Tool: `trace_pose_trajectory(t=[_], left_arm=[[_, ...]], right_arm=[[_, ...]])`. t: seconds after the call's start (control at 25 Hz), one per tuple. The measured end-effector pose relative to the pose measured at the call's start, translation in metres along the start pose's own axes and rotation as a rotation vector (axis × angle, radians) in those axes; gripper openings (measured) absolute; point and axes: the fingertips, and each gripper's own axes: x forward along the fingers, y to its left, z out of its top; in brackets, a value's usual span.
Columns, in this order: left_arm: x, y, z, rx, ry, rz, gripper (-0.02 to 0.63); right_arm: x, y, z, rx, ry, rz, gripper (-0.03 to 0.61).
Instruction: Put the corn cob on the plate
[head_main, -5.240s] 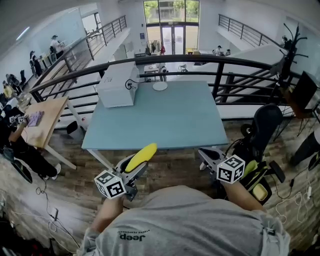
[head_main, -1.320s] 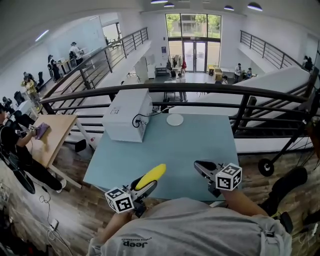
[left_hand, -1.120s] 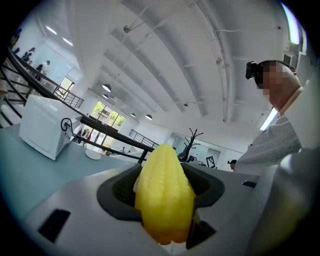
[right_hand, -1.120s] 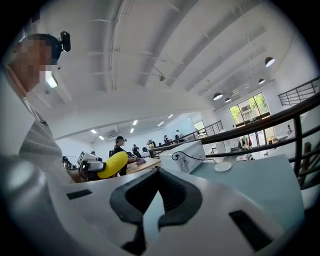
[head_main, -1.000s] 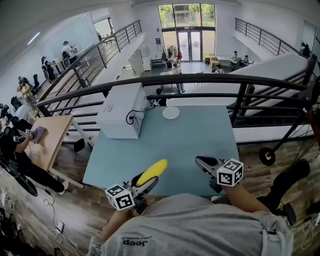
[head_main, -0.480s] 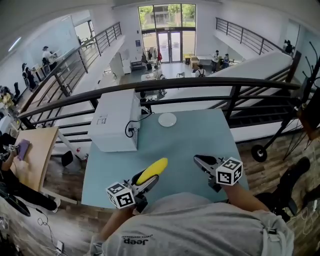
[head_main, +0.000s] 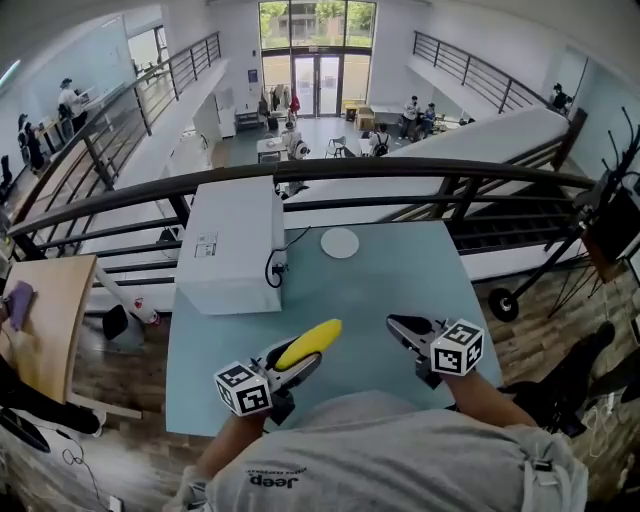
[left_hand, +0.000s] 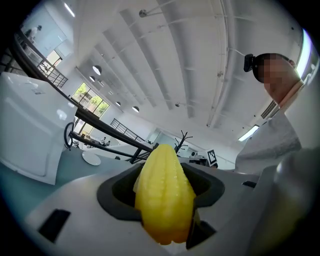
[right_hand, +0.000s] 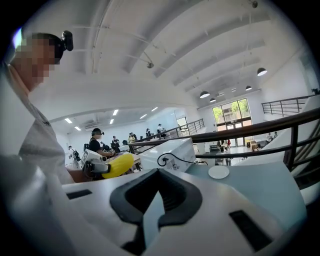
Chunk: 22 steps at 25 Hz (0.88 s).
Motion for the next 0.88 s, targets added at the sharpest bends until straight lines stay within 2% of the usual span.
trace_pose_trajectory(t=[0.32,0.52,0.6,0.68,0.88], left_arm=[[0.024,0.019,-0.014,-0.042,0.007,0.016,0.252],[0.077,0.011,-0.032,-0.042,0.013,0.086,0.252],[0.107,-0.001,-0.038,-0.082,-0.021,0.114,0.252],[0.141,-0.021,-0.041,-0.106,-0.059,0.108,0.252],[0.188,-0.048,-0.049,-0.068,0.002,0.114,0.252]], right_arm=[[-0.002,-0.025,-0.011,0.011,0.05,0.009,0.017],[-0.024,-0.069,-0.014,0.011,0.036,0.095,0.017],[-0.042,-0.091,-0.018,0.006,0.041,0.127,0.017],[-0.063,-0.121,-0.019,0.004,0.041,0.145,0.017],[-0.076,-0.172,-0.026,0.086,0.015,0.155,0.017]])
